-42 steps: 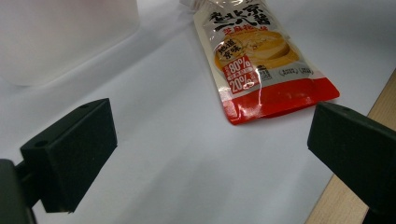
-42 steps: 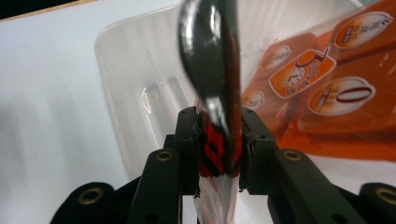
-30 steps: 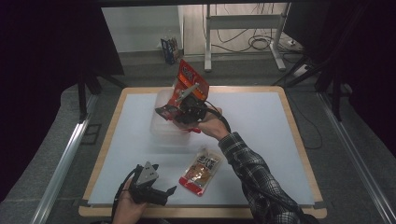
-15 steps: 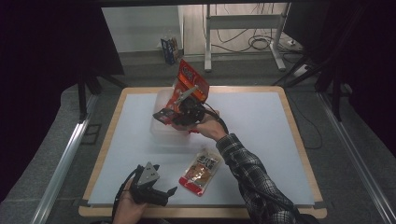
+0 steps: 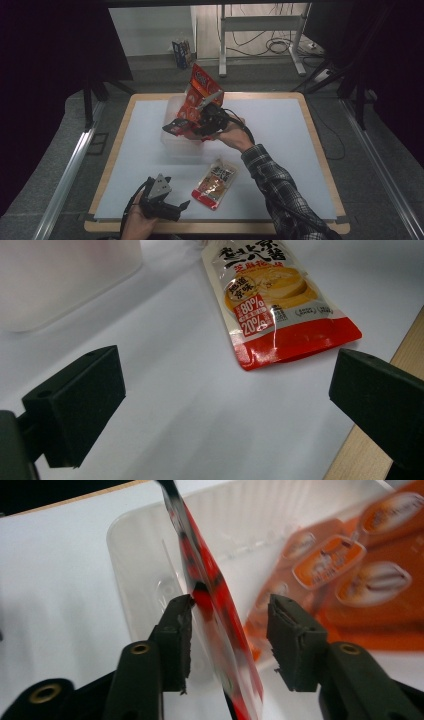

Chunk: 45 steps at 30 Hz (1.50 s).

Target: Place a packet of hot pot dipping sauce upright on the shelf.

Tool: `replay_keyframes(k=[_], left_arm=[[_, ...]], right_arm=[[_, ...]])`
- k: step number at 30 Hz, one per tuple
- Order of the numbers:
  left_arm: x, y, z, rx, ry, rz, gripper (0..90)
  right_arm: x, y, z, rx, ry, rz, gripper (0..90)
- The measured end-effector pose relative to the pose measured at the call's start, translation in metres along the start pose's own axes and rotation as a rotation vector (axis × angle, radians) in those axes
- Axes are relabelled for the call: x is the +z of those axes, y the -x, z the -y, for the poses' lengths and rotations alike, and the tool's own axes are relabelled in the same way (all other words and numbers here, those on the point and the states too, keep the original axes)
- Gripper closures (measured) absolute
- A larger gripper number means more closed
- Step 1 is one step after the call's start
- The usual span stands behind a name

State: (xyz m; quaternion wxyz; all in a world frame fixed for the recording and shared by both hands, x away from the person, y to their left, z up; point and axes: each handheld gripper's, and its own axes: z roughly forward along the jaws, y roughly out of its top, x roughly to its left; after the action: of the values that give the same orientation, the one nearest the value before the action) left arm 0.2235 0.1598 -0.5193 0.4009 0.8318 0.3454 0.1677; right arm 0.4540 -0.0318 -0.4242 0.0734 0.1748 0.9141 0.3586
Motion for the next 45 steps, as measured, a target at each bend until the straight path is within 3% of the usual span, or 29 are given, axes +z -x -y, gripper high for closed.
replay_keyframes(k=[10,15,20,28,45], left_arm=[[0.001,0.001,0.0,0.013,-0.013,-0.002,1.4],[0.002,0.001,0.0,0.009,-0.012,-0.001,1.4],[0.002,0.001,0.0,0.007,-0.013,0.0,1.4],[0.002,0.001,0.0,0.008,-0.017,0.001,1.4],[0.003,0.001,0.0,0.014,-0.024,0.006,1.4]], right_arm=[[-0.02,0.01,0.029,0.033,-0.028,0.003,65.6],[-0.018,0.013,0.037,0.035,-0.047,0.001,73.6],[-0.01,0.013,0.04,0.019,-0.064,0.01,87.9],[0.006,0.012,0.041,0.018,-0.079,0.021,88.7],[0.027,0.005,0.025,0.008,-0.066,0.012,88.7]])
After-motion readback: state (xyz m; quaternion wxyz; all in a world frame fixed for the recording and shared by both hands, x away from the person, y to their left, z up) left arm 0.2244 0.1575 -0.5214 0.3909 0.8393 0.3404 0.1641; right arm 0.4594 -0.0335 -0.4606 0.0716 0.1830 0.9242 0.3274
